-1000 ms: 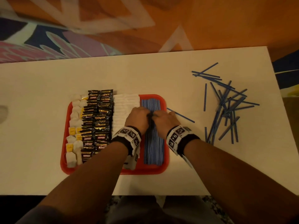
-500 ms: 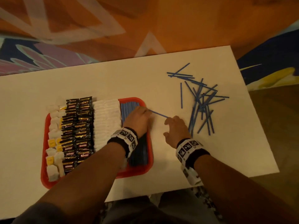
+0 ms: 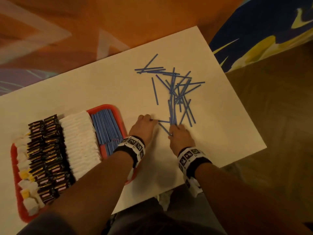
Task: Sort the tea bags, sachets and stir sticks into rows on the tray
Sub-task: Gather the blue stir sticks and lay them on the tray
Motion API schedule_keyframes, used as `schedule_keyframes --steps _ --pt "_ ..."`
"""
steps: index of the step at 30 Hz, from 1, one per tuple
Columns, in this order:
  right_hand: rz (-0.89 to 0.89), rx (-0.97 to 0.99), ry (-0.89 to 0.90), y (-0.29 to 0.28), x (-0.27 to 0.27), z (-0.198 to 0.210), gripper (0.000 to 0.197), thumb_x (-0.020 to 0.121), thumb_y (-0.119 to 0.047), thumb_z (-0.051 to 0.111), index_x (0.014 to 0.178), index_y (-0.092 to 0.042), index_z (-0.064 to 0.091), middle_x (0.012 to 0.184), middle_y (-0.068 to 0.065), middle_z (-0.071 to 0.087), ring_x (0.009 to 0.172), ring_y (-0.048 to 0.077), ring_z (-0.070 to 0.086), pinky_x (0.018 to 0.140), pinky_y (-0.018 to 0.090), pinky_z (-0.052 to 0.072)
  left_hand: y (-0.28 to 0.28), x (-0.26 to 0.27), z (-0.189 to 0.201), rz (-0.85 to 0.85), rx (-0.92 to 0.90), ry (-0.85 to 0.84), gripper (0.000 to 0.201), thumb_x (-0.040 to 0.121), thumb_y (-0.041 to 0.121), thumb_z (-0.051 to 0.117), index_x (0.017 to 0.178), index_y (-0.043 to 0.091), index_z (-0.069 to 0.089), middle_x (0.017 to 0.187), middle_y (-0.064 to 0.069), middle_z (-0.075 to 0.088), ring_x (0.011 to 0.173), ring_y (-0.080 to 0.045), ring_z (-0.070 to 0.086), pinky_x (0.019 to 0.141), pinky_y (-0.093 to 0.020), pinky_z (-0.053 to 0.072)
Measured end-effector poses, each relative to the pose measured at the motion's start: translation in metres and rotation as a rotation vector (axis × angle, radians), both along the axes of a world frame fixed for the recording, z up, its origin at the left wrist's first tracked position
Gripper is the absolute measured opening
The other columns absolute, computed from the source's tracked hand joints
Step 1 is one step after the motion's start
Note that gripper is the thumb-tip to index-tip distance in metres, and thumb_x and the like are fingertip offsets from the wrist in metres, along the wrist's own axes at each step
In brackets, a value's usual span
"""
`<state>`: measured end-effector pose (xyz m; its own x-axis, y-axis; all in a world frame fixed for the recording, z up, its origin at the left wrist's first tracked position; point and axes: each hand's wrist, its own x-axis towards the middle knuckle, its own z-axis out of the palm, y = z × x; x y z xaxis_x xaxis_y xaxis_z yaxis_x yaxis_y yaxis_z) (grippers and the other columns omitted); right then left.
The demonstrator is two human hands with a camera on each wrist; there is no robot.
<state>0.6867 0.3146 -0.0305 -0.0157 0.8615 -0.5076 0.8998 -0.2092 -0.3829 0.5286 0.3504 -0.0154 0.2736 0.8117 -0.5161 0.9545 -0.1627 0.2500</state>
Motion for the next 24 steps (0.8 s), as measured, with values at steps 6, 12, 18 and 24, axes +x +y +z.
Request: schedule_keyframes --steps 6,12,18,24 --pt "-0.113 0.096 0.192 0.037 0.035 0.002 0.012 0.094 -0.016 0.058 0.104 -0.012 0.053 0.11 0.009 0.054 0.1 0.027 0.054 0.079 0.029 0.041 -0.008 0.018 0.003 0.338 0.139 -0.14 0.042 0.096 0.009 0.05 0.138 0.014 0.051 0.14 -0.01 0.044 0.126 -0.029 0.044 0.104 -0.036 0.04" --pt "-0.331 0.052 0.13 0.064 0.07 -0.001 0.044 0.091 -0.016 0.061 0.131 -0.008 0.045 0.132 0.013 0.042 0.116 0.032 0.05 0.097 0.036 0.044 -0.04 0.069 -0.003 0.302 -0.126 -0.132 0.055 0.092 0.037 0.062 0.14 0.02 0.042 0.131 -0.007 0.052 0.115 -0.031 0.055 0.094 -0.041 0.046" --pt "-0.144 0.008 0.237 0.068 0.069 -0.004 0.048 0.089 -0.005 0.058 0.135 -0.01 0.047 0.133 0.01 0.046 0.119 0.025 0.049 0.1 0.029 0.04 -0.022 0.091 -0.016 0.331 -0.027 -0.163 0.036 0.093 0.017 0.055 0.128 0.013 0.048 0.124 -0.013 0.054 0.105 -0.034 0.057 0.084 -0.041 0.048" --pt "0.011 0.071 0.327 0.107 0.084 0.001 0.036 0.086 0.002 0.051 0.118 -0.013 0.061 0.114 0.002 0.062 0.093 0.01 0.055 0.081 0.013 0.043 0.021 0.088 -0.002 0.402 0.015 -0.194 0.043 0.094 0.012 0.056 0.136 0.012 0.049 0.123 -0.014 0.056 0.111 -0.034 0.056 0.092 -0.039 0.045"
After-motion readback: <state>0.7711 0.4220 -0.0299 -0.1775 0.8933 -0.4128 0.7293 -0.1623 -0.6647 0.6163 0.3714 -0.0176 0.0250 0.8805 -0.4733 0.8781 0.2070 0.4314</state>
